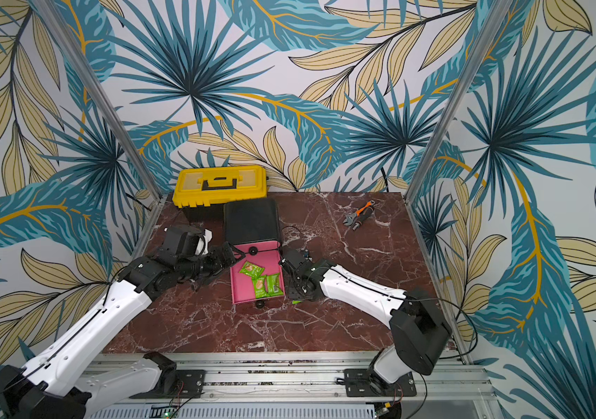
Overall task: Take the cookies out of the drawer
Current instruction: Place the cookie at the center of the board.
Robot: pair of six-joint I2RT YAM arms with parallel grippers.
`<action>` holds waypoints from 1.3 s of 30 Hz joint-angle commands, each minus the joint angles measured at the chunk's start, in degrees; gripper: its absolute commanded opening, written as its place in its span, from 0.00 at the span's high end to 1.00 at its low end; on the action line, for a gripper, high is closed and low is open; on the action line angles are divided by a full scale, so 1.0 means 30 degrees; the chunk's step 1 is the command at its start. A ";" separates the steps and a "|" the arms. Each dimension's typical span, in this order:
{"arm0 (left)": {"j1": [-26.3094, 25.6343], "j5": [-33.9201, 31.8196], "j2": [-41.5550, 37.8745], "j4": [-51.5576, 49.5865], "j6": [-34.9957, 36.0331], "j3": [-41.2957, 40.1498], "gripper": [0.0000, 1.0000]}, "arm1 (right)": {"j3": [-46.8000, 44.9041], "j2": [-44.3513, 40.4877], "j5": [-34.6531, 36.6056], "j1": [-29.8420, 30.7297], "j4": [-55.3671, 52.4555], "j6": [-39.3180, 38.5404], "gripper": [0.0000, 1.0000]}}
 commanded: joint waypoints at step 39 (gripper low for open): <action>-0.0452 -0.4013 -0.2741 -0.4399 0.0425 0.1757 0.00 | -0.1634 -0.1140 -0.0415 -0.0704 0.1650 0.0995 0.42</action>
